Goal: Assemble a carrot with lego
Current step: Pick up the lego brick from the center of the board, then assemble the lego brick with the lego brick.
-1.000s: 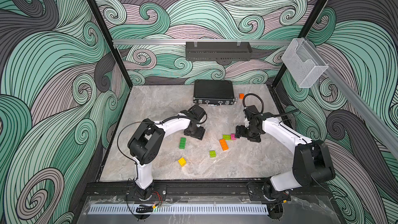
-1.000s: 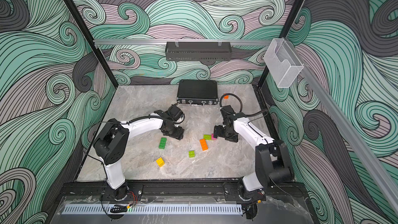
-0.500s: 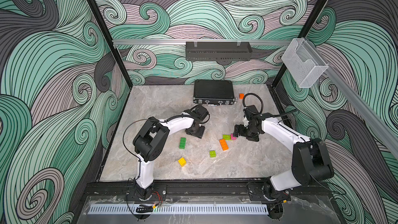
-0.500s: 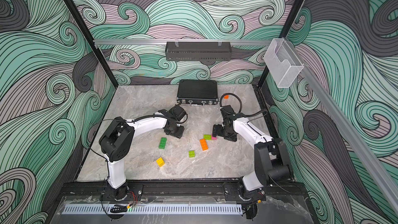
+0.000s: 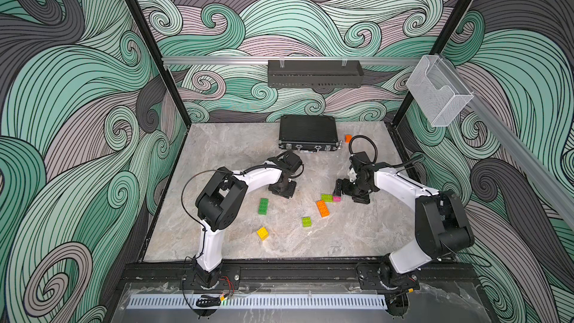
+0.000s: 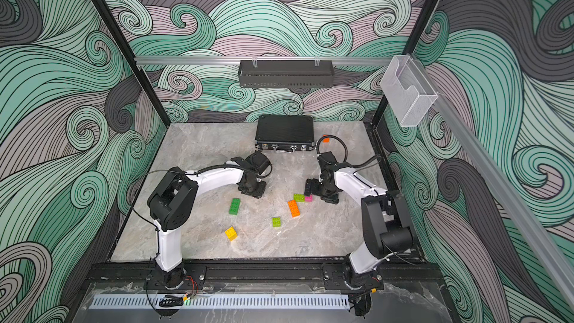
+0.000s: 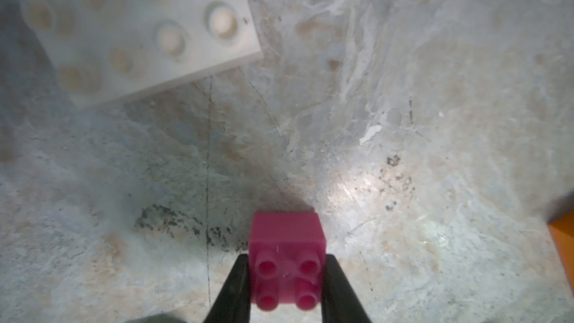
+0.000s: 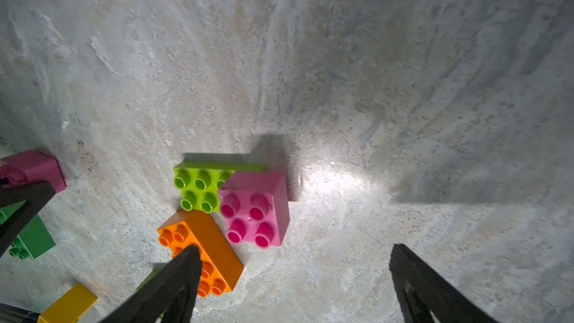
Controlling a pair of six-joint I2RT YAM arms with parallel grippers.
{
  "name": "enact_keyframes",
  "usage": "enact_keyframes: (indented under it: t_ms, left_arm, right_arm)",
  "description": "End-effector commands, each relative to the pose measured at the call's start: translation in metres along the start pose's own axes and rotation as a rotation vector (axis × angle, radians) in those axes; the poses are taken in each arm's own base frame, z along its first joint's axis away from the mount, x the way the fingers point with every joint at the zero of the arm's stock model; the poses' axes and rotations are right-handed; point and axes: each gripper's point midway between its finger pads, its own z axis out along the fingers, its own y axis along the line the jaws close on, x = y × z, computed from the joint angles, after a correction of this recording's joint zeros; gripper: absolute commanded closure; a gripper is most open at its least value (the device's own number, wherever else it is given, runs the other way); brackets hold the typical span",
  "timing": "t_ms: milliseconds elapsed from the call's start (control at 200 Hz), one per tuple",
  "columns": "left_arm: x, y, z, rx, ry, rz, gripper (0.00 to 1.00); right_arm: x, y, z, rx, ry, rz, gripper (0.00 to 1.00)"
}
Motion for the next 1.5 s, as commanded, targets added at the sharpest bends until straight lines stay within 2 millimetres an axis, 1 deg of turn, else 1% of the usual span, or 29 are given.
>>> enact_keyframes:
  t_ms: [0, 225, 425, 555, 685, 790, 871, 916, 976, 1011, 1146, 1261, 1391, 1496]
  left_arm:
    - [0.002, 0.005, -0.001, -0.044, 0.018, -0.026, 0.79]
    - [0.003, 0.012, -0.006, -0.069, 0.01, -0.059, 0.86]
    - [0.005, 0.017, -0.015, -0.076, -0.009, -0.093, 0.91]
    - [0.007, 0.031, -0.022, -0.108, -0.016, -0.128, 0.94]
    - [0.012, 0.045, -0.029, -0.113, -0.025, -0.183, 0.96]
    - [0.008, 0.043, -0.033, -0.088, -0.045, -0.202, 0.97]
    - [0.002, 0.037, -0.034, -0.06, -0.043, -0.209, 0.97]
    - [0.0, 0.032, -0.035, -0.035, -0.034, -0.216, 0.98]
    - [-0.004, 0.021, -0.036, 0.015, -0.023, -0.232, 0.98]
    - [-0.006, 0.013, -0.037, 0.045, -0.02, -0.245, 1.0]
    - [-0.012, -0.009, -0.043, 0.116, 0.014, -0.308, 1.0]
    - [-0.015, -0.02, -0.047, 0.117, 0.034, -0.357, 1.0]
    - [-0.01, -0.031, -0.042, 0.116, 0.07, -0.427, 1.0]
    - [-0.01, -0.047, -0.04, 0.105, 0.071, -0.42, 1.0]
  right_arm:
    - [-0.008, 0.018, 0.005, -0.046, -0.004, -0.012, 0.05]
    - [-0.01, 0.052, 0.017, -0.078, 0.002, -0.062, 0.05]
    - [-0.006, 0.079, 0.025, -0.116, 0.019, -0.08, 0.05]
    - [-0.002, 0.1, 0.03, -0.155, 0.034, -0.087, 0.05]
    - [-0.005, 0.121, 0.032, -0.184, 0.026, -0.102, 0.05]
    - [-0.014, 0.129, 0.032, -0.195, -0.003, -0.112, 0.05]
    - [-0.019, 0.133, 0.03, -0.208, -0.01, -0.115, 0.05]
    - [-0.018, 0.133, 0.028, -0.207, 0.0, -0.117, 0.05]
    - [-0.016, 0.126, 0.023, -0.186, -0.001, -0.121, 0.05]
    - [-0.016, 0.12, 0.02, -0.173, -0.007, -0.118, 0.05]
    - [-0.016, 0.088, 0.007, -0.129, -0.027, -0.082, 0.05]
    - [-0.017, 0.066, 0.0, -0.118, -0.04, -0.049, 0.05]
    - [-0.016, 0.052, -0.008, -0.114, -0.058, -0.02, 0.04]
    - [-0.016, 0.048, -0.014, -0.117, -0.078, -0.009, 0.04]
